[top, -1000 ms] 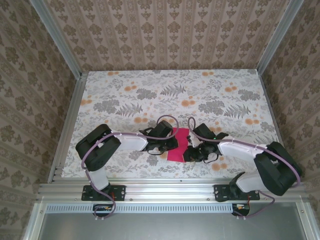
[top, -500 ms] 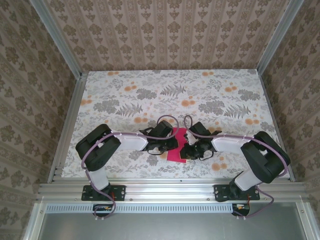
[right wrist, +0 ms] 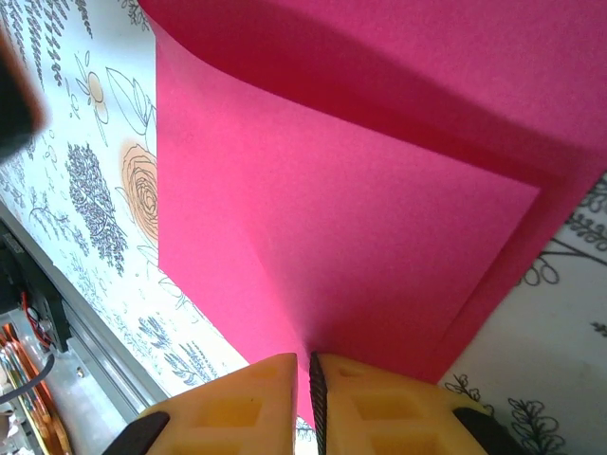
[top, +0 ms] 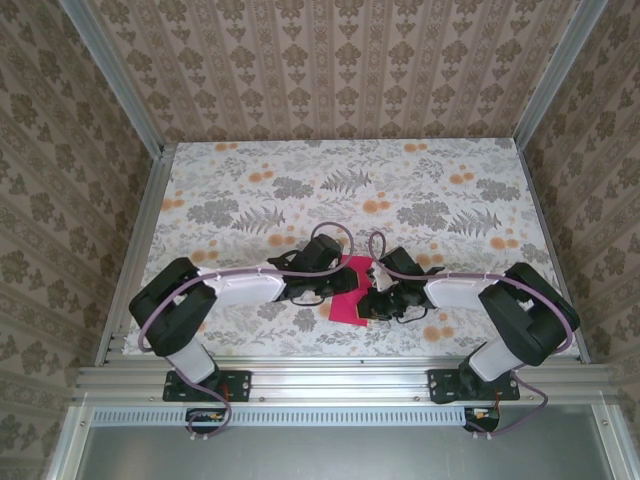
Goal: Fold a paper plane with a square sheet of paper (pick it up from the middle)
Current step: Fold the triangle a second time at the center of the table.
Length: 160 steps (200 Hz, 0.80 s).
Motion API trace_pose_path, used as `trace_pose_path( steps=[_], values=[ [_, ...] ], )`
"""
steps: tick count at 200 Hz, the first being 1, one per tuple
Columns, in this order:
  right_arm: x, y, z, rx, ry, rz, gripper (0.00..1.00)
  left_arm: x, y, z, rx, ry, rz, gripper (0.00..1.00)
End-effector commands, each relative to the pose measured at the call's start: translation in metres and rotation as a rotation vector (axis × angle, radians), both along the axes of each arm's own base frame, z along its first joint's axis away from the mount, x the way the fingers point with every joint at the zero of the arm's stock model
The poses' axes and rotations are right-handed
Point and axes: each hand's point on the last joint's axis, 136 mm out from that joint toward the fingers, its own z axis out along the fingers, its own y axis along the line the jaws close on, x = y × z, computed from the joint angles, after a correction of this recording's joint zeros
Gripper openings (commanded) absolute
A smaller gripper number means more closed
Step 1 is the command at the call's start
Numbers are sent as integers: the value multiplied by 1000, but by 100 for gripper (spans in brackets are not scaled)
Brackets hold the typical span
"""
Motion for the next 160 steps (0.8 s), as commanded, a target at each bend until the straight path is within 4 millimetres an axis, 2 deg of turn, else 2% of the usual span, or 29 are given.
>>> trace_pose_path(
  steps=[1,67,100,129,160],
  values=[
    [-22,-28,-37,-159,96,-39,16,-8,1,-4,0,18,-2,22],
    [-23,-29,-37,-161,97,-40,16,-13,-7,-36,-17,66,23,17],
    [-26,-32,-41,-176,106,-43,16,-11,1,-53,12,59,39,17],
    [-32,-38,-47,-202,121,-38,14,-1,12,-57,22,16,56,17],
    [-36,-40,-49,-209,133,-33,12,10,18,-48,28,-42,51,18]
  ],
)
